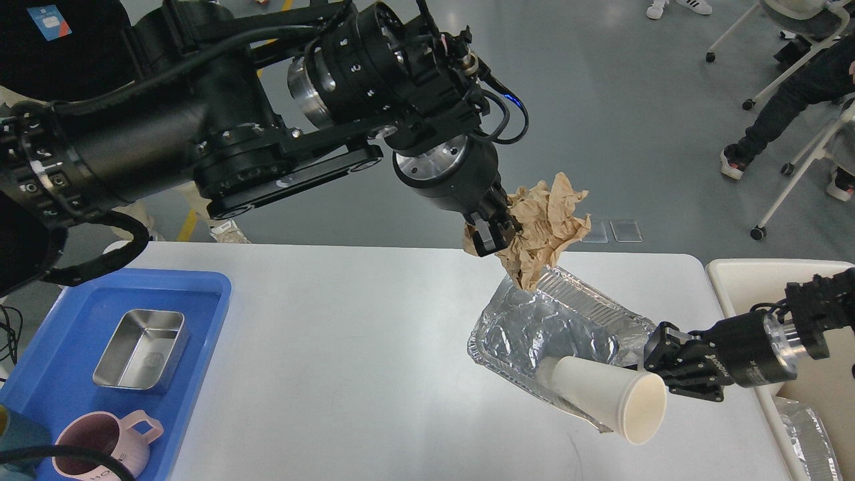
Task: Tidy desktop
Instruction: 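Carry the crumpled paper over the foil tray and drop it in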
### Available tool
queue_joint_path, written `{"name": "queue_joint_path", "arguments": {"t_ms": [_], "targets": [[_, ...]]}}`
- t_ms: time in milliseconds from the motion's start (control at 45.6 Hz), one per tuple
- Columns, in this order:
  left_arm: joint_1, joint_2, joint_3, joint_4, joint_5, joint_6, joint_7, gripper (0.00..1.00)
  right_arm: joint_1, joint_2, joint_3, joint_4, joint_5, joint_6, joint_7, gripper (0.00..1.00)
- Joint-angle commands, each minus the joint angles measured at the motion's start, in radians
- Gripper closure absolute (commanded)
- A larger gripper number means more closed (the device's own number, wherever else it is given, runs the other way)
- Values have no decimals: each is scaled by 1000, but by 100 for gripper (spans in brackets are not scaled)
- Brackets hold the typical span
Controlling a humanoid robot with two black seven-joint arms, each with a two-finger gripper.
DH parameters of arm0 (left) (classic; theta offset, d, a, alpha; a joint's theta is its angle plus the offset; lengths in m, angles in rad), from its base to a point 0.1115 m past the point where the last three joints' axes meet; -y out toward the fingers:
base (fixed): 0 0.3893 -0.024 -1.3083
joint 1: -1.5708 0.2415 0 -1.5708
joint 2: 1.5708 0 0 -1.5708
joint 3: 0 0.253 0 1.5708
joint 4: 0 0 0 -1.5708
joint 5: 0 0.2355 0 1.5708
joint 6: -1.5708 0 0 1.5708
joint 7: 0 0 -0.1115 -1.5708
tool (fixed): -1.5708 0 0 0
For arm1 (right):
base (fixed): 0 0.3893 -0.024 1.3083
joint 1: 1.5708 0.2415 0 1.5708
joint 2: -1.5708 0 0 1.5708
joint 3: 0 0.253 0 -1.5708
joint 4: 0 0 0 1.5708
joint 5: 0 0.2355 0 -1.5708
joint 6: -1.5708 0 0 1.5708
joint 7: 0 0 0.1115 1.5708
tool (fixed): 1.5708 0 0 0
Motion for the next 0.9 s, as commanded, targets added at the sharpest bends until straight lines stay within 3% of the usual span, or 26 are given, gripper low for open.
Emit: {"name": "queue_joint_path", "arguments": {"t_ms": [0,395,680,789,877], "targets": [[-10,-65,5,33,0,2,0,95,-2,1,0,1,0,0,0,100],[6,-177,8,85,0,11,23,92,-2,-1,3,-1,0,0,0,100],[68,-171,43,85,-11,9,21,71,1,-1,8,-2,0,-2,0,100],[87,-171,43,85,-16,9,24,57,3,-2,9,-2,0,-2,0,100],[93,-169,35,85,-39,9,27,30,1,-5,9,-2,0,-2,1,100]]}}
